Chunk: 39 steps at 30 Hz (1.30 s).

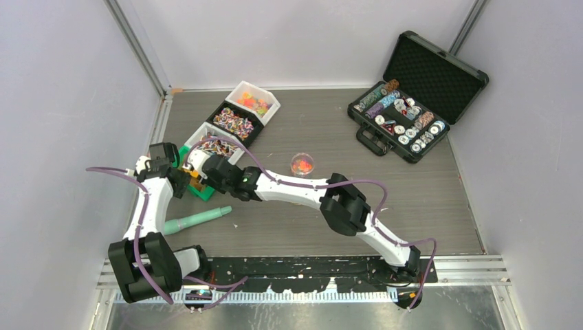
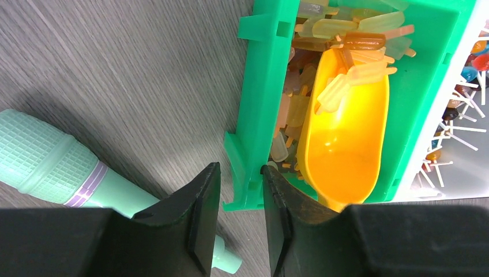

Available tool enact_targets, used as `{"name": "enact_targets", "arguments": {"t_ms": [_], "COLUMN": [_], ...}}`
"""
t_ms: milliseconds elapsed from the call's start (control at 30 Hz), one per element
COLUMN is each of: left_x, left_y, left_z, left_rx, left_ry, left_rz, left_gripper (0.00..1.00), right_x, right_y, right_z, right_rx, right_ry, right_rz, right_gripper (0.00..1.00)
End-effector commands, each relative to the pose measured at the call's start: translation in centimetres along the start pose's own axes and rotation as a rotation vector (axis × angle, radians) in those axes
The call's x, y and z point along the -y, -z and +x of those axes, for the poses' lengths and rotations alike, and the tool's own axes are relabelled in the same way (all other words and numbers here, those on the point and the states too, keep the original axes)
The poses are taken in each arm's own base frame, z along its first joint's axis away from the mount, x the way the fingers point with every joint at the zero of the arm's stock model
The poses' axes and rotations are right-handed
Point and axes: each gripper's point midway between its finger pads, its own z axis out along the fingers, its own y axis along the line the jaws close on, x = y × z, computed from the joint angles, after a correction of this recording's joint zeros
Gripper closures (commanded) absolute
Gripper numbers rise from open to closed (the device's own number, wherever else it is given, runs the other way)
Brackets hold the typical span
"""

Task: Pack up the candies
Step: Scoop the fake candies from the storage box.

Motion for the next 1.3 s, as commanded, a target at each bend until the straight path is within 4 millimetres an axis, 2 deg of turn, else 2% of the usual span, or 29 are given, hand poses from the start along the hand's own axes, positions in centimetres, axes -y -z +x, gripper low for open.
{"name": "enact_targets", "arguments": {"t_ms": [0,567,800,1000,1033,1100,1133,1267], "left_x": [-1.9,-1.7,-1.0,-0.6,-0.6,-0.6,-0.7,-0.5], "left_y": [-0.6,-0.2,1.5,2.8,3.1,3.6,3.8,5.1], "left_z": [0.7,0.4,-0.8,-0.1,-0.2,-0.3,-0.4,-1.0], "left_rx": [-0.015,0.0,0.051,0.028,0.03,0.034,0.036,0.051], "left_ry": [-0.009,-0.009,-0.01,0.008,0.009,-0.002,-0.013,-0.047], "left_rz": [-0.068,-0.052,0.011,0.075,0.083,0.086,0.083,0.088], "left_gripper": [0.66,0.66,0.5,0.34,0.28,0.05,0.01,0.0], "right_x": [1.6,1.5,2.1,2.2,2.2,2.1,2.1,2.1], "right_y": [2.8,2.7,4.2,5.0,5.1,5.3,5.6,6.2], "right_z": [-5.1,-4.8,-6.3,-7.0,-7.1,-7.2,-7.4,-7.2], "right_rx": [0.151,0.272,0.357,0.422,0.428,0.442,0.454,0.481], "right_ry": [-0.06,-0.131,-0.161,-0.172,-0.171,-0.163,-0.16,-0.147], "right_rz": [0.047,0.065,0.072,0.062,0.062,0.055,0.049,0.044], "right_gripper": [1.0,1.0,1.0,1.0,1.0,1.0,1.0,1.0]}}
